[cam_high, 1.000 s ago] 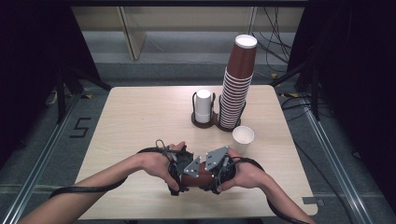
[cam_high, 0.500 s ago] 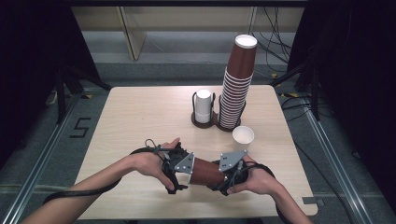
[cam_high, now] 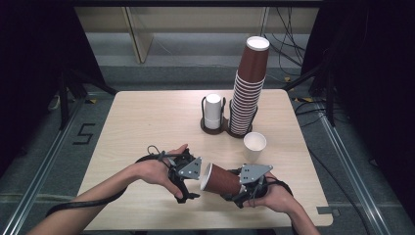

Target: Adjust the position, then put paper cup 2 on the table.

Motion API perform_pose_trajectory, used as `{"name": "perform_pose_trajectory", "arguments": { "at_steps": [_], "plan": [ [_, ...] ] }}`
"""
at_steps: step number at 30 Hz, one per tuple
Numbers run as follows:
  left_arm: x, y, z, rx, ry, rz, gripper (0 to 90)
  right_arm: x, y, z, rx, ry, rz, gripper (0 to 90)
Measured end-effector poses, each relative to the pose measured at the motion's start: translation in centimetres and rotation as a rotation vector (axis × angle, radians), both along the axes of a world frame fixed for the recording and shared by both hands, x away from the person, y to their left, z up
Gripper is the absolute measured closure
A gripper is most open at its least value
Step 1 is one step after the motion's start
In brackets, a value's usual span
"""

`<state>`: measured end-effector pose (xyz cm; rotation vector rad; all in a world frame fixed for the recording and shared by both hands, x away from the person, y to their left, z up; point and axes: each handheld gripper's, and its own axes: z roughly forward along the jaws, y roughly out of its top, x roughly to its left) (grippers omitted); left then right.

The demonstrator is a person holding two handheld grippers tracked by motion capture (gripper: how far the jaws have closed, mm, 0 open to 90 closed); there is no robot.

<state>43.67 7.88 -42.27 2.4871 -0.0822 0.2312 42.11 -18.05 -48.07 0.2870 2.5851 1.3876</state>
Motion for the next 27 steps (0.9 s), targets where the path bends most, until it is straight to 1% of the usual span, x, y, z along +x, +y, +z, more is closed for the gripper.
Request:
{"name": "perform_pose_trajectory", "arguments": {
  "at_steps": [1, 3, 5, 6, 7, 8, 11, 13, 15, 18, 21, 22, 23, 25, 26, 27],
  "plan": [
    [0.02, 0.03, -0.02, -0.001, 0.001, 0.003, 0.0, 0.0, -0.01, -0.04, 0.006, -0.001, -0.002, 21.5],
    [0.06, 0.14, -0.04, -0.001, -0.001, 0.005, 0.0, -0.13, -0.06, -0.1, 0.02, 0.013, -0.016, 21.4],
    [0.08, 0.24, -0.05, -0.001, 0.012, 0.003, 0.0, -0.18, -0.08, -0.21, 0.03, 0.006, -0.017, 21.4],
    [0.03, 0.29, -0.1, -0.009, 0.006, 0.009, 0.0, -0.13, -0.16, -0.24, 0.02, 0.001, -0.013, 21.4],
    [0.06, 0.35, -0.06, -0.007, 0.004, 0.008, 0.0, -0.16, -0.18, -0.29, 0.022, 0.0, -0.017, 21.4],
    [0.09, 0.41, 0.0, -0.01, 0.004, 0.009, 0.0, -0.22, -0.17, -0.33, 0.025, 0.006, -0.023, 21.4],
    [0.21, 0.56, 0.01, -0.014, 0.001, 0.013, 0.0, -0.19, -0.21, -0.36, 0.024, 0.003, -0.025, 21.4],
    [0.22, 0.59, -0.04, -0.013, 0.001, 0.013, 0.0, -0.19, -0.3, -0.29, 0.013, 0.009, -0.026, 21.4],
    [0.17, 0.6, -0.05, -0.015, 0.001, 0.009, 0.0, -0.13, -0.29, -0.32, 0.025, 0.003, -0.034, 21.4],
    [0.19, 0.59, -0.01, -0.017, 0.0, 0.009, 0.0, -0.1, -0.33, -0.27, 0.03, 0.0, -0.036, 21.4],
    [0.16, 0.56, 0.07, -0.021, 0.004, 0.007, 0.0, -0.08, -0.34, -0.26, 0.033, -0.01, -0.039, 21.4],
    [0.14, 0.55, 0.12, -0.02, 0.006, 0.003, 0.0, -0.18, -0.35, -0.24, 0.034, 0.001, -0.045, 21.4],
    [0.12, 0.55, 0.16, -0.021, 0.005, 0.001, 0.0, -0.17, -0.34, -0.23, 0.037, -0.01, -0.043, 21.4],
    [0.21, 0.52, 0.26, -0.025, 0.011, -0.001, 0.0, -0.09, -0.41, -0.16, 0.024, -0.02, -0.032, 21.4],
    [0.33, 0.49, 0.37, -0.02, 0.02, -0.008, 0.0, -0.12, -0.35, -0.22, 0.028, -0.012, -0.035, 21.4],
    [0.38, 0.43, 0.35, -0.029, 0.018, -0.005, 0.0, -0.11, -0.31, -0.24, 0.03, -0.014, -0.036, 21.4]
  ]
}}
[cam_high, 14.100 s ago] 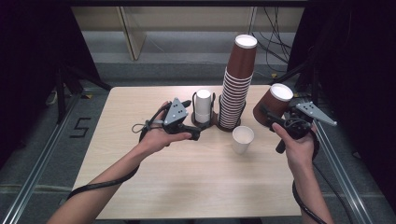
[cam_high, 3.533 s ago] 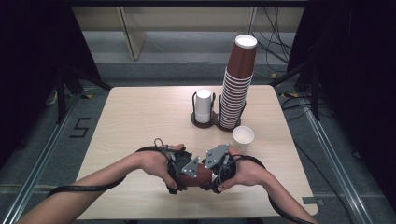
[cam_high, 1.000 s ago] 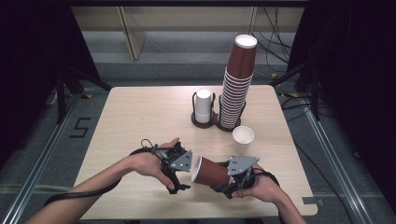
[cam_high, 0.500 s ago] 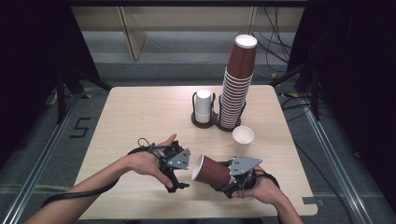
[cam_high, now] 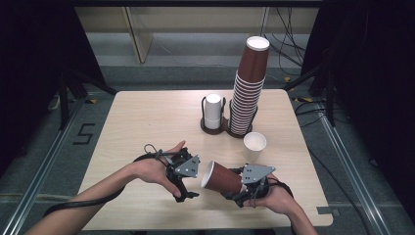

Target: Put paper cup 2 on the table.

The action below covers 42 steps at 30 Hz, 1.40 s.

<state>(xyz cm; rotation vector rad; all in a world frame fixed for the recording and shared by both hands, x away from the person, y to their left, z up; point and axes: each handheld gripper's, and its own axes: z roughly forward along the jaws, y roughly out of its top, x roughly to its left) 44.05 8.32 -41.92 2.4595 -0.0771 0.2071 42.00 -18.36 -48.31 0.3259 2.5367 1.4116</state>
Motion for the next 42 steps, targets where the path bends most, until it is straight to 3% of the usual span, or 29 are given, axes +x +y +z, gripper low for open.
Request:
{"name": "perform_pose_trajectory", "arguments": {
  "at_steps": [6, 8, 17, 28, 42],
  "plan": [
    [0.4, -0.7, 0.2, -0.002, 0.011, -0.01, 0.0, 0.2, 0.1, 0.0, 0.002, -0.027, 0.004, 21.4],
    [0.5, -0.9, 0.3, -0.007, 0.019, -0.012, 0.0, 0.1, 0.3, -0.1, 0.006, -0.003, 0.015, 21.4],
    [0.7, -1.9, 0.5, -0.009, 0.039, -0.031, 0.0, 0.1, 0.8, 0.2, 0.008, -0.035, 0.036, 21.4],
    [1.3, -1.7, 0.4, -0.019, 0.052, -0.005, 0.0, -0.1, 0.7, 0.1, 0.002, -0.03, 0.037, 21.6],
    [1.1, -2.2, 0.1, -0.021, 0.068, -0.02, 0.0, -0.2, 1.4, 0.2, -0.007, -0.053, 0.079, 21.7]
  ]
}}
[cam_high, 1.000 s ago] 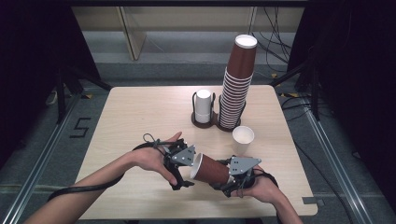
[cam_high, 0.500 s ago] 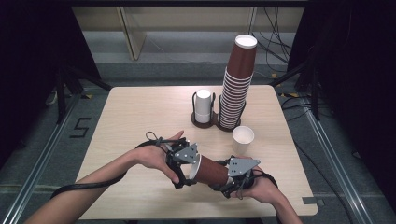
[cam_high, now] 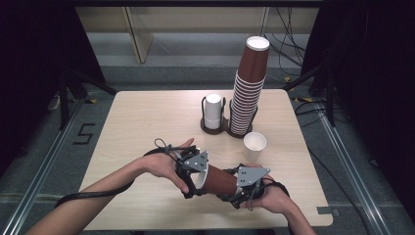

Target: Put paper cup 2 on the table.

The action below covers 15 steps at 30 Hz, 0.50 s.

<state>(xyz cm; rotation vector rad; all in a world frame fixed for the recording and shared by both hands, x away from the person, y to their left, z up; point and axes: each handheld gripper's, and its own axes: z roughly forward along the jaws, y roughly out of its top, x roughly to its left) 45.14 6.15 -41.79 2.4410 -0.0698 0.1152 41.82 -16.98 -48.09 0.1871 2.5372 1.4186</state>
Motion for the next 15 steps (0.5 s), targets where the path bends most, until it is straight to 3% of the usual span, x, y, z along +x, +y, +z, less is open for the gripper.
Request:
{"name": "perform_pose_trajectory", "arguments": {
  "at_steps": [2, 4, 5, 7, 10, 11, 15],
  "plan": [
    [0.05, -0.08, 0.0, 0.003, 0.003, -0.007, 0.0, 0.02, 0.1, 0.04, 0.007, 0.004, -0.002, 21.6],
    [0.06, -0.18, -0.04, 0.003, 0.006, -0.012, 0.0, 0.18, 0.17, 0.13, 0.008, -0.025, 0.005, 21.6],
    [0.04, -0.22, -0.05, -0.001, 0.008, -0.013, 0.0, 0.05, 0.26, 0.13, 0.009, -0.003, 0.003, 21.6],
    [0.01, -0.33, 0.02, -0.014, 0.008, -0.023, 0.0, 0.07, 0.31, 0.17, 0.01, -0.001, 0.005, 21.6],
    [-0.07, -0.41, 0.09, -0.007, -0.003, -0.038, 2.3, 0.23, 0.29, 0.22, 0.014, -0.035, 0.014, 21.5],
    [-0.04, -0.4, 0.13, -0.006, -0.011, -0.037, 4.4, 0.02, 0.34, 0.14, 0.011, 0.002, 0.011, 21.4],
    [0.01, -0.4, 0.36, -0.019, -0.009, -0.041, 6.5, 0.09, 0.24, 0.07, 0.025, 0.003, 0.009, 21.4]
  ]
}}
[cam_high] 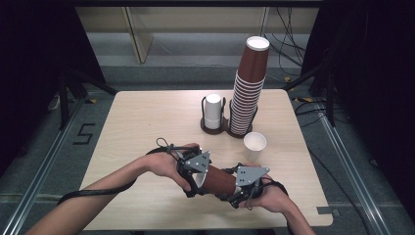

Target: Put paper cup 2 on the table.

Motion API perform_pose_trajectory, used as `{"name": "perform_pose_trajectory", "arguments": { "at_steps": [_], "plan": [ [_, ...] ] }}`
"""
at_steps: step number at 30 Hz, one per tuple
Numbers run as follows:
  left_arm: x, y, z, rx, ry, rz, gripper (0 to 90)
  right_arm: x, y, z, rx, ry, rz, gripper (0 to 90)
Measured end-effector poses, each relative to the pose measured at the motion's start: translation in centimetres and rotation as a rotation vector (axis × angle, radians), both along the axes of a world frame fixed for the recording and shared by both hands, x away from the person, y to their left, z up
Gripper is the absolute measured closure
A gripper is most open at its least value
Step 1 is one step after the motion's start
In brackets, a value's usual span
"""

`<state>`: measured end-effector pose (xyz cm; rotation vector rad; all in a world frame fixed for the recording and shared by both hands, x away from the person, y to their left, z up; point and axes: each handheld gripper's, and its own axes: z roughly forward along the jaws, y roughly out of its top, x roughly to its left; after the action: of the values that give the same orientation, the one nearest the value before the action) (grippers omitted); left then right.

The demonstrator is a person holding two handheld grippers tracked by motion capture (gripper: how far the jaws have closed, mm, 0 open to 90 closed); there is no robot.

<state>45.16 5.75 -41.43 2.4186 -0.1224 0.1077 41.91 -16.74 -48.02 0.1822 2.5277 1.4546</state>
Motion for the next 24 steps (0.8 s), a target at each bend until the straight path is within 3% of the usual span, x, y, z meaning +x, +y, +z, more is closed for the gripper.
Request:
{"name": "perform_pose_trajectory", "arguments": {
  "at_steps": [11, 14, 16, 18, 19, 21, 24],
  "plan": [
    [-0.3, -0.8, 1.2, 0.058, -0.059, -0.027, 7.6, 0.3, 0.3, 0.4, -0.025, 0.003, -0.017, 19.5],
    [-0.4, -1.2, 1.6, 0.126, -0.111, -0.039, 7.6, 0.1, 0.3, 0.2, -0.046, 0.03, -0.06, 16.9],
    [-0.4, -1.4, 1.8, 0.17, -0.133, -0.034, 7.5, 0.2, 0.2, 0.1, -0.06, 0.02, -0.074, 15.4],
    [-0.4, -1.6, 2.1, 0.209, -0.148, -0.029, 7.5, 0.2, 0.1, 0.0, -0.081, 0.029, -0.101, 15.2],
    [-0.3, -1.7, 2.2, 0.23, -0.154, -0.027, 7.5, 0.2, 0.0, 0.0, -0.101, 0.009, -0.111, 15.2],
    [-0.3, -1.9, 2.5, 0.265, -0.168, -0.029, 7.5, 0.0, -0.2, -0.1, -0.12, 0.043, -0.135, 15.2],
    [-0.3, -2.1, 2.9, 0.308, -0.187, -0.026, 7.5, 0.1, -0.4, 0.2, -0.139, 0.022, -0.141, 15.2]
  ]
}}
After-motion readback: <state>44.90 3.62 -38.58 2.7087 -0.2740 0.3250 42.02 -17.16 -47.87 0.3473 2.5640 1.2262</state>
